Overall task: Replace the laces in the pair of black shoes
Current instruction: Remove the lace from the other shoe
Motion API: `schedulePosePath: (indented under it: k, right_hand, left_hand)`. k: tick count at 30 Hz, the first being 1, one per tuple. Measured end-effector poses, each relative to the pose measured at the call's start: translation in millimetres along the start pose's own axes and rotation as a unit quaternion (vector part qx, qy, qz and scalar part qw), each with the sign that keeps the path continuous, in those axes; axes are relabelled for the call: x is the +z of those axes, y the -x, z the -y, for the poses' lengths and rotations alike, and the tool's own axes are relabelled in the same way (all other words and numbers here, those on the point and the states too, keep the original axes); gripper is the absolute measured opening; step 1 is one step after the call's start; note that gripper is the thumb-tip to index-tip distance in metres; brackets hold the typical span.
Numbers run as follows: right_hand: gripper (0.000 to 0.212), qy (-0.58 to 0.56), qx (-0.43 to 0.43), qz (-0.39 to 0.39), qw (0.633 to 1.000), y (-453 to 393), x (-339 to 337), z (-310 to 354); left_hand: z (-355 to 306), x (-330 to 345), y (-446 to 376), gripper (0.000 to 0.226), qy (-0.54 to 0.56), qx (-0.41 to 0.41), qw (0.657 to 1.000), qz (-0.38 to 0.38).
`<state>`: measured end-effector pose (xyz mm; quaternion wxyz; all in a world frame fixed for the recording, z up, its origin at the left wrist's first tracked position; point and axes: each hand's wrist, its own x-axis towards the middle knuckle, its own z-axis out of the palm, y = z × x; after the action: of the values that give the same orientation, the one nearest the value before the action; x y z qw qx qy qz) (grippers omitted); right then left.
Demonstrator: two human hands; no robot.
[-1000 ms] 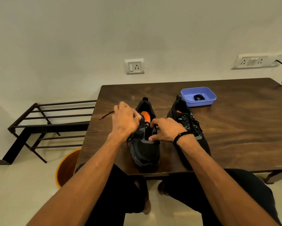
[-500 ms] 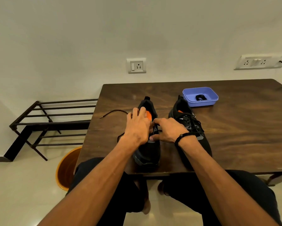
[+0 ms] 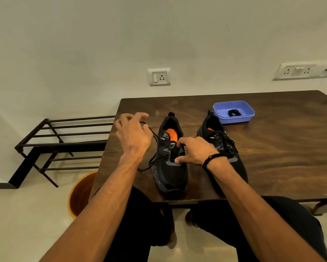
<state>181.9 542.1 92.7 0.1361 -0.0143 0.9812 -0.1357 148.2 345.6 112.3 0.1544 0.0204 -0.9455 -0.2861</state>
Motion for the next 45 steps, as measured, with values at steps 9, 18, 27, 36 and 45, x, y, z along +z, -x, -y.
schedulePosePath:
  k: [9, 18, 27, 36, 45]
  right_hand:
    - [0.058, -0.011, -0.012, -0.011, 1.000, 2.5, 1.4, 0.3]
    - [0.050, 0.002, -0.007, -0.006, 1.000, -3.3, 5.4, 2.5]
    - [0.016, -0.130, 0.019, -0.019, 0.991, -5.5, 31.8, 21.3]
    - [0.026, -0.311, 0.051, -0.195, 0.929, 3.0, 47.5, 24.1]
    - [0.014, -0.646, 0.224, -0.135, 0.717, 5.6, 47.2, 15.6]
  left_hand:
    - [-19.8, 28.1, 11.1, 0.016, -0.177, 0.178, 0.923, 0.291]
    - [8.5, 7.6, -2.1, 0.024, -0.081, -0.040, 0.988, 0.129]
    - [1.8, 12.9, 7.6, 0.050, -0.026, 0.001, 0.986, 0.163]
    - [-7.9, 31.5, 8.6, 0.009, -0.053, 0.100, 0.944, 0.309]
    - [-5.3, 26.6, 2.9, 0.007, -0.057, 0.092, 0.942, 0.318]
